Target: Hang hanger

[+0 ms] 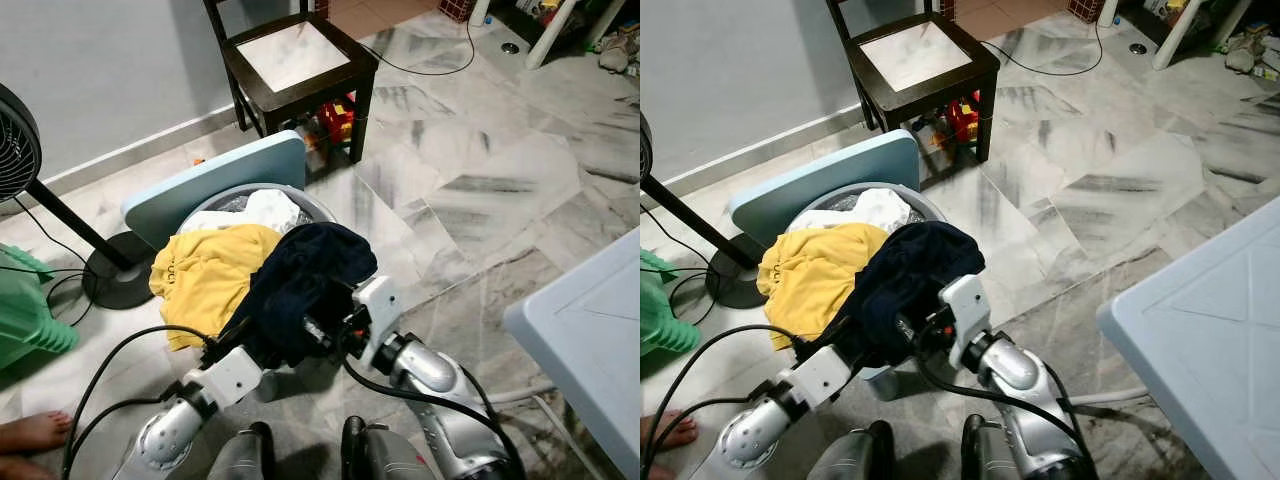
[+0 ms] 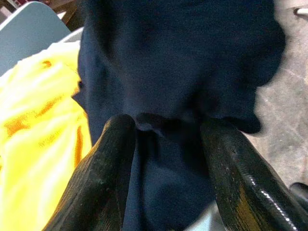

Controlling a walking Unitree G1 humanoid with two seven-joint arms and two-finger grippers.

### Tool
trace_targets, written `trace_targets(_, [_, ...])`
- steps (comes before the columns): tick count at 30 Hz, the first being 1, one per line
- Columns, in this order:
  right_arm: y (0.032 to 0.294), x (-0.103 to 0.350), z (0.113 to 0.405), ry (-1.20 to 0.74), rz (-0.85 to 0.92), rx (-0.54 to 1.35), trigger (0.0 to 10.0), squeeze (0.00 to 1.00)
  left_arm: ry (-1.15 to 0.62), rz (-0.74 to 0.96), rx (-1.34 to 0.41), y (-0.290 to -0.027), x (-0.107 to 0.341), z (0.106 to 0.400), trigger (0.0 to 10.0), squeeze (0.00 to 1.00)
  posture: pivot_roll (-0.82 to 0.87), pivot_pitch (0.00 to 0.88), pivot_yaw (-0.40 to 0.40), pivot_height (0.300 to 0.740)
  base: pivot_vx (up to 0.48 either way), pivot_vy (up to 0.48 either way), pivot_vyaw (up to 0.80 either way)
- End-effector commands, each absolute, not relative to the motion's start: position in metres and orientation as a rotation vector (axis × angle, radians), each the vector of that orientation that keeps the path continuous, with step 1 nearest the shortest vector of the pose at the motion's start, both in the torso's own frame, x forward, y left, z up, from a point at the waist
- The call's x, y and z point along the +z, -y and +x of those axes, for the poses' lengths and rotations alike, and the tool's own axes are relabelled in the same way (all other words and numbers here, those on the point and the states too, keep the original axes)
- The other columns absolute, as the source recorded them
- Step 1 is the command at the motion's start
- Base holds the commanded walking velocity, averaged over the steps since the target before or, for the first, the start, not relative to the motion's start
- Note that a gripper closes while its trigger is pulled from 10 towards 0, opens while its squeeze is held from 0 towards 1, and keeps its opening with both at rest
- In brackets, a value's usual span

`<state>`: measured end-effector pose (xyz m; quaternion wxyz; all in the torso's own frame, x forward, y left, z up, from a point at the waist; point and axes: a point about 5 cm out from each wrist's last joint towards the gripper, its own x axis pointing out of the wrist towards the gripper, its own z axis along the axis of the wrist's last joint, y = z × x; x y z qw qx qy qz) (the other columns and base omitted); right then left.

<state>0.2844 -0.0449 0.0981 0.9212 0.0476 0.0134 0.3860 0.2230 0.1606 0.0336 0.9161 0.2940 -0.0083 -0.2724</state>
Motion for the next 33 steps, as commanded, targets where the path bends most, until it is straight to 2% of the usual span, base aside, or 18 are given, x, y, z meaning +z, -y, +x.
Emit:
trace_targets(1, [0.029, 0.099, 0.285, -0.025, 0.117, 0.812, 10.0, 0.00, -0.019, 0.592, -0.534, -0.165, 0.029, 0.215, 10.0, 0.00, 0.19, 0.299, -0.021, 0.740, 0.000, 0.000, 0.00])
trace_targets(3, [0.024, 0.101, 0.286, -0.024, 0.129, 0.820, 10.0, 0.00, -0.022, 0.592, -0.533, -0.165, 0.029, 0.214, 10.0, 0.00, 0.19, 0.299, -0.021, 0.740, 0.000, 0.000, 0.00])
trace_targets(6, [0.003, 0.102, 0.289, -0.028, 0.185, 0.806, 10.0, 0.00, -0.028, 0.596, -0.542, -0.162, 0.027, 0.215, 10.0, 0.00, 0.20, 0.303, -0.023, 0.740, 0.000, 0.000, 0.00])
trace_targets(10, [-0.015, 0.091, 0.283, -0.013, 0.054, 0.836, 10.0, 0.00, -0.018, 0.608, -0.568, -0.142, 0.027, 0.221, 10.0, 0.00, 0.20, 0.302, -0.024, 0.740, 0.000, 0.000, 0.00])
trace_targets(19, [0.003, 0.081, 0.292, -0.038, 0.036, 0.754, 10.0, 0.00, 0.135, 0.754, -0.537, -0.132, 0.049, 0.217, 10.0, 0.00, 0.20, 0.303, -0.020, 0.740, 0.000, 0.000, 0.00])
trace_targets(27, [-0.002, 0.084, 0.297, 0.005, -0.011, 0.759, 10.0, 0.00, 0.092, 0.757, -0.539, -0.141, 0.051, 0.215, 9.9, 0.00, 0.19, 0.301, -0.018, 0.740, 0.000, 0.000, 0.00])
trace_targets(28, [-0.006, 0.083, 0.294, 0.020, -0.088, 0.826, 10.0, 0.00, 0.060, 0.775, -0.507, -0.164, 0.049, 0.214, 4.9, 0.00, 0.19, 0.301, -0.018, 0.740, 0.000, 0.000, 0.00])
trace_targets(29, [-0.006, 0.083, 0.294, 0.020, -0.088, 0.826, 10.0, 0.00, 0.060, 0.775, -0.507, -0.164, 0.049, 0.214, 4.9, 0.00, 0.19, 0.301, -0.018, 0.740, 0.000, 0.000, 0.00])
trace_targets(30, [-0.009, 0.080, 0.289, 0.036, -0.195, 0.905, 10.0, 0.00, 0.053, 0.786, -0.496, -0.172, 0.049, 0.213, 8.5, 0.00, 0.20, 0.300, -0.018, 0.740, 0.000, 0.000, 0.00])
trace_targets(31, [-0.010, 0.077, 0.285, 0.042, -0.265, 0.957, 10.0, 0.00, 0.054, 0.788, -0.492, -0.174, 0.051, 0.213, 10.0, 0.00, 0.20, 0.300, -0.018, 0.740, 0.000, 0.000, 0.00])
trace_targets(33, [-0.010, 0.073, 0.281, 0.047, -0.336, 1.015, 10.0, 0.00, 0.055, 0.789, -0.487, -0.176, 0.052, 0.213, 10.0, 0.00, 0.19, 0.298, -0.020, 0.740, 0.000, 0.000, 0.00])
